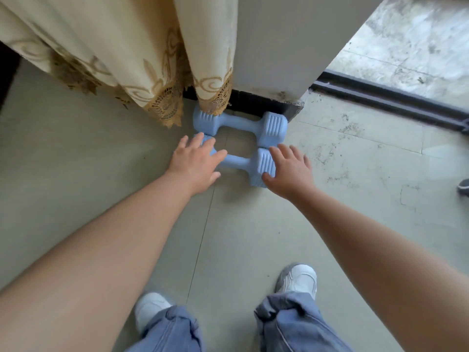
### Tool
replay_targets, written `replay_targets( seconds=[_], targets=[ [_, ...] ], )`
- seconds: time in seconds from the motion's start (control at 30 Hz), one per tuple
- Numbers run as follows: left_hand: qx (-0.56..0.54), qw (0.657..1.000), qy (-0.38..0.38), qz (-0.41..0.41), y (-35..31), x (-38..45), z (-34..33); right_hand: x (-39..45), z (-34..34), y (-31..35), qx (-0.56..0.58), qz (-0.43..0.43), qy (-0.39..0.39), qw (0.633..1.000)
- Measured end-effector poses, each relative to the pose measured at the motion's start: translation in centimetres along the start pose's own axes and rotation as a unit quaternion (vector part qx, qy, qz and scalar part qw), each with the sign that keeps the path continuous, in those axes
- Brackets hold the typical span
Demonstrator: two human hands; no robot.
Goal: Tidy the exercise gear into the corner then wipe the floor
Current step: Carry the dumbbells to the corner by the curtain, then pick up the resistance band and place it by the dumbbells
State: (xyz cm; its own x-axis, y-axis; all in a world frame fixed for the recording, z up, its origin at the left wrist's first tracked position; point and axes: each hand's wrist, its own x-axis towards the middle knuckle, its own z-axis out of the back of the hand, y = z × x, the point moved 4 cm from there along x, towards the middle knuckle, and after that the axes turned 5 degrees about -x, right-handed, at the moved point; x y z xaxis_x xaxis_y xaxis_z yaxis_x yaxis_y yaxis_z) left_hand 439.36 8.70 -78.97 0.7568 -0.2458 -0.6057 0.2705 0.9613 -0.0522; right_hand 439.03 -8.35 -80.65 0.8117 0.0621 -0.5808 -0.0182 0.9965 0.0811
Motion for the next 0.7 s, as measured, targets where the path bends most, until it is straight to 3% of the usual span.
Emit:
replay_targets(
  seconds=[0.3, 0.43, 0.7],
  targets=[
    [-0.1, 0.988, 0.024, 0.111, 1.6, -15.5, 11.1, -13.2, 12.6, 7.8, -0.024, 0.059, 0.03, 0.997],
    [-0.154, 0.976, 0.029, 0.148, 2.3, -23.8, 14.4, -18.6, 18.0, 11.8, -0.053, 0.127, 0.041, 0.99],
    [-0.242, 0.911, -0.006, 0.335, 2.0, -42.7, 16.4, -30.5, 22.9, 19.8, -0.197, 0.339, 0.066, 0.918]
  ],
)
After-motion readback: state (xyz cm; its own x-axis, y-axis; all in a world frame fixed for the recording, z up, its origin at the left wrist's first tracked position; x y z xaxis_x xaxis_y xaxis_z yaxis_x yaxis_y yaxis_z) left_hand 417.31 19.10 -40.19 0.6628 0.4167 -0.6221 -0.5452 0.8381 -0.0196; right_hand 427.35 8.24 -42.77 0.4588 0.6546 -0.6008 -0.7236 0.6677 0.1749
